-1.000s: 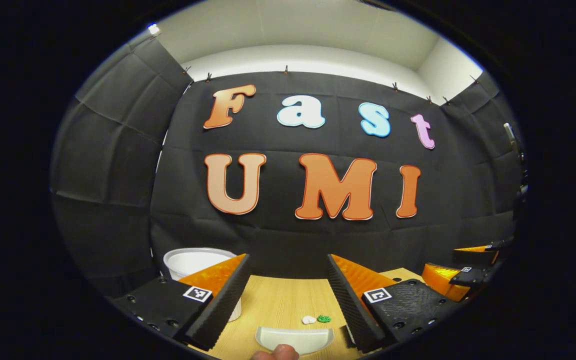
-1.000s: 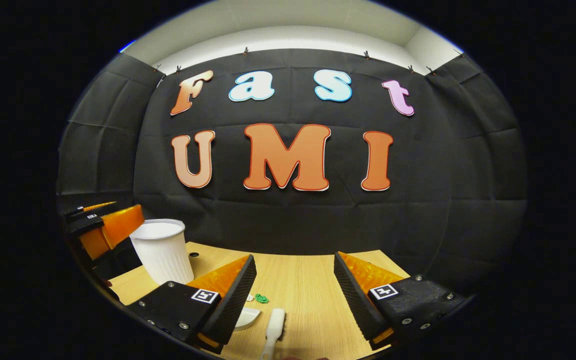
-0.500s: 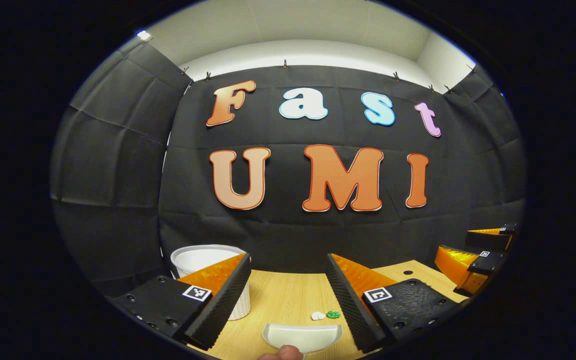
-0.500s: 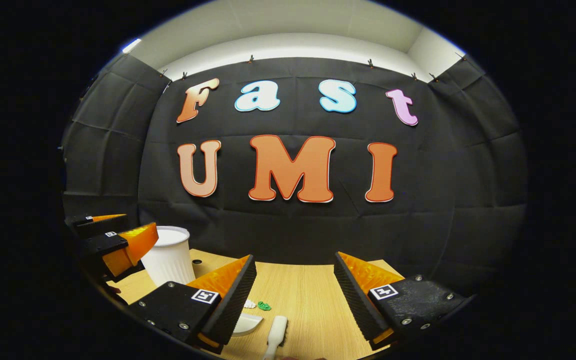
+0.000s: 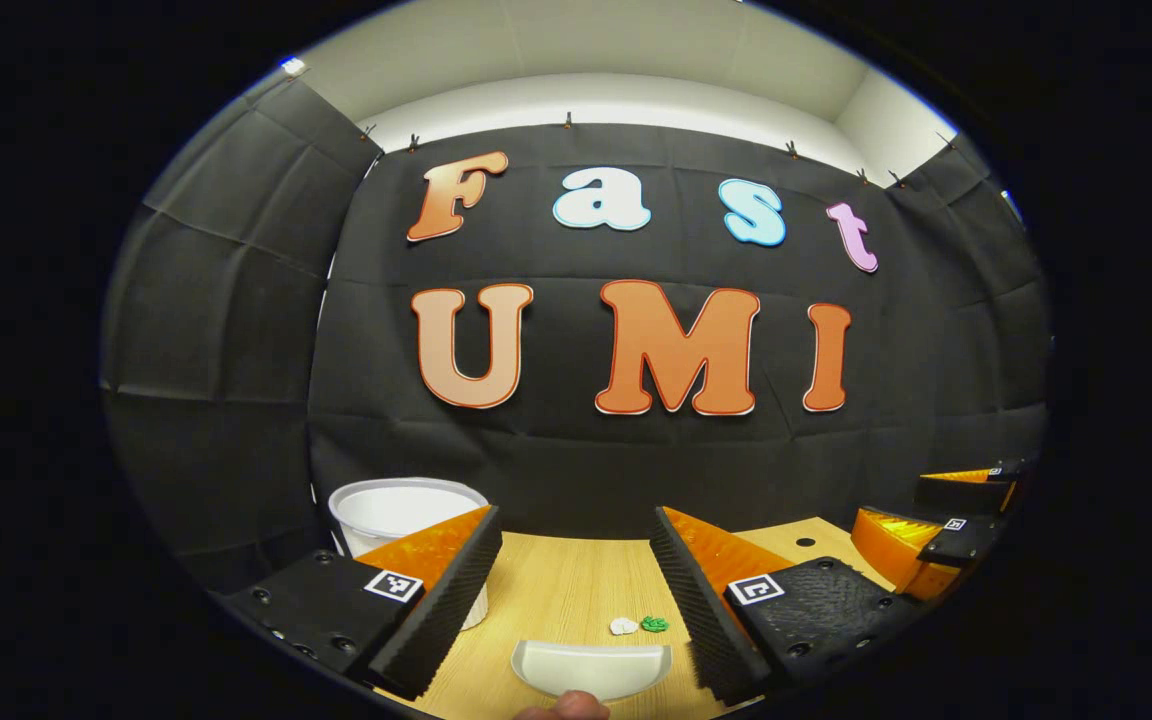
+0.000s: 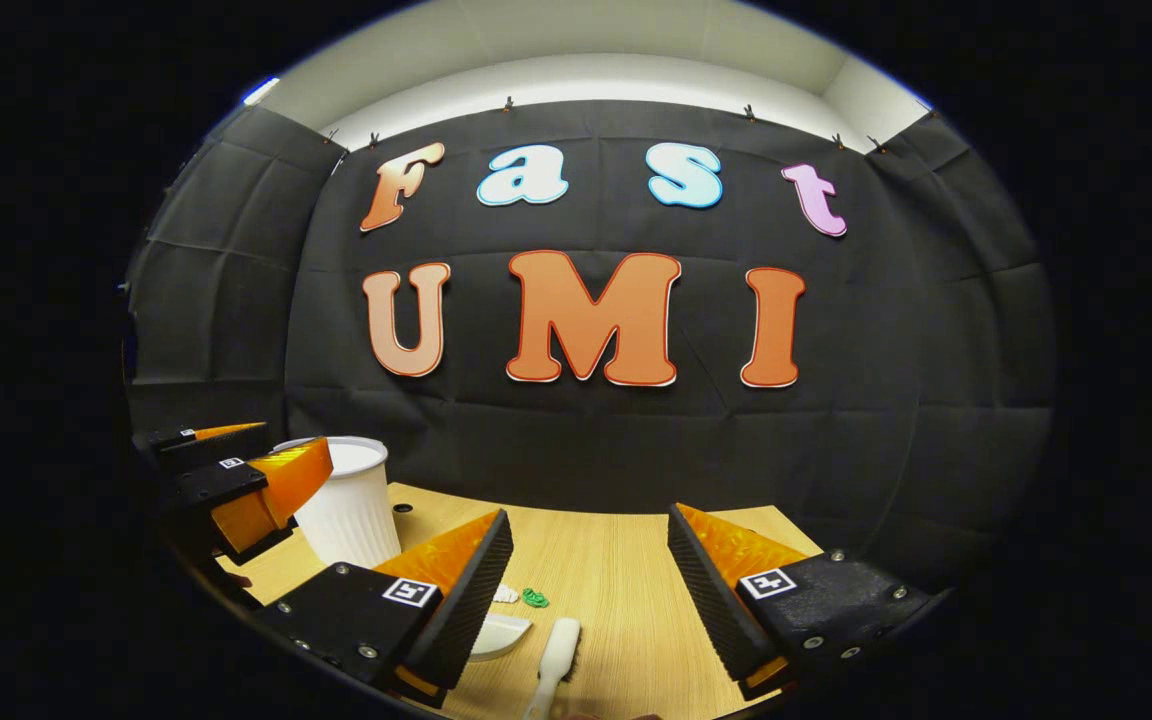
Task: Pick up the small broom and dustpan from the desktop, sweep the trash into the dustpan with the broom, and then empty the trash into the garbage bin.
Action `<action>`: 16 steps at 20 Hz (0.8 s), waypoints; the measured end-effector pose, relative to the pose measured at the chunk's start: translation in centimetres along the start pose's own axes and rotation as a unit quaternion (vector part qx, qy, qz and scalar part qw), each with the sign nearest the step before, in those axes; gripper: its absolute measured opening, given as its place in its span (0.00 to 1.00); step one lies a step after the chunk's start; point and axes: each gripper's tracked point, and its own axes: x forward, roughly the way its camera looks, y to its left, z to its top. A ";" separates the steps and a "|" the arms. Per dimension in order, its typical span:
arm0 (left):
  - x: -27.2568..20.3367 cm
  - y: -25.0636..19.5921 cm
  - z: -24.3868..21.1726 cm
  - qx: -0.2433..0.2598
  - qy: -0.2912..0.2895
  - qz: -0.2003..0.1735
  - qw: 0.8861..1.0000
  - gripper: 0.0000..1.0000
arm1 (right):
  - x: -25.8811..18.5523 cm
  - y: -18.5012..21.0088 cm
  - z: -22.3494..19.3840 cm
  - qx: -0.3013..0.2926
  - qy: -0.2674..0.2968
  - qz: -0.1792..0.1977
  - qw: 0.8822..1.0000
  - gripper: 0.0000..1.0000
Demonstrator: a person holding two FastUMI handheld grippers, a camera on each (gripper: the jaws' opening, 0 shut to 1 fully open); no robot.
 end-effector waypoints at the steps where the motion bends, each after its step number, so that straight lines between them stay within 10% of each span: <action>1: -0.2 -0.2 0.0 0.001 0.001 0.002 1.000 0.95 | 0.0 -0.1 0.1 -0.004 -0.003 0.001 1.000 0.94; 16: -1.8 -0.2 -2.6 0.006 0.030 0.031 0.999 0.94 | -0.7 -0.3 -3.5 -0.010 0.043 0.026 0.999 0.94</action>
